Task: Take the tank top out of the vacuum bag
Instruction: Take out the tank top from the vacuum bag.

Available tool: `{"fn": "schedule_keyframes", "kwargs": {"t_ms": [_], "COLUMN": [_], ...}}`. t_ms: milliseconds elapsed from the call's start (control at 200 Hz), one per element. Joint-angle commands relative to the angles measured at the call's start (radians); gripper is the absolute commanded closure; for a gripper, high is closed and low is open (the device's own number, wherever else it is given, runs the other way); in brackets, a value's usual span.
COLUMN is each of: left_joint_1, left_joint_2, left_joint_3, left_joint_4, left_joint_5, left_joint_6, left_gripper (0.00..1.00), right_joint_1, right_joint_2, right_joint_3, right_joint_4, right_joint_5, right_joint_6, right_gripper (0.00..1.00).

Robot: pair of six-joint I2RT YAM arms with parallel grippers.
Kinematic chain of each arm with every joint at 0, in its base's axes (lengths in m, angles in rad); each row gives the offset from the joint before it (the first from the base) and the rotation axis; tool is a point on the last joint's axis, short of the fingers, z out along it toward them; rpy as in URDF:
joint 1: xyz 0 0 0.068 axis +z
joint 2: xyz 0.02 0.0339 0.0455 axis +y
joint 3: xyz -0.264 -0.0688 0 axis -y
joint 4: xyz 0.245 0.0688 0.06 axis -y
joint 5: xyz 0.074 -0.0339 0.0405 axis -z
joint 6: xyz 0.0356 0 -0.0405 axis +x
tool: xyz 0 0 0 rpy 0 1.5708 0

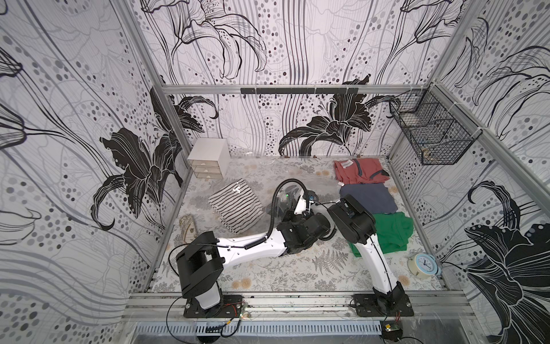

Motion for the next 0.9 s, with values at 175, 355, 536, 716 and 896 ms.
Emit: {"fn": "schedule_keyframes", "kwargs": {"t_ms": [175, 355, 536, 716, 896], "left_joint_1": [0.002, 0.011, 0.022, 0.024, 0.018], "left_joint_2": [0.074, 0.083, 0.070, 0.049, 0.045], "left_joint_3": [0.124, 0.137, 0.126, 0.084, 0.076], "left_joint_4": [-0.268, -0.302, -0.312, -0.160, -0.207], "left_joint_5": [-0.058, -0.061, -0.065, -0.039, -0.041], "left_joint_6": [-0.134, -0.174, -0.194, -0.092, -0.165], "left_gripper": [1.00, 1.00, 1.00, 1.00, 1.00], "right_joint_1": [-0.006, -0.026, -0.028, -0.050, -0.075], "right_joint_2": [-0.100, -0.087, -0.087, -0.127, -0.185], "right_joint_3": [0.003, 0.001, -0.002, -0.028, -0.063], "right_joint_4": [-0.103, -0.100, -0.102, -0.165, -0.224], "right_joint_5": [-0.088, -0.108, -0.112, -0.100, -0.076], "right_joint_6": [-0.048, -0.041, -0.041, -0.087, -0.136], "right_gripper": [1.00, 1.00, 1.00, 1.00, 1.00]}}
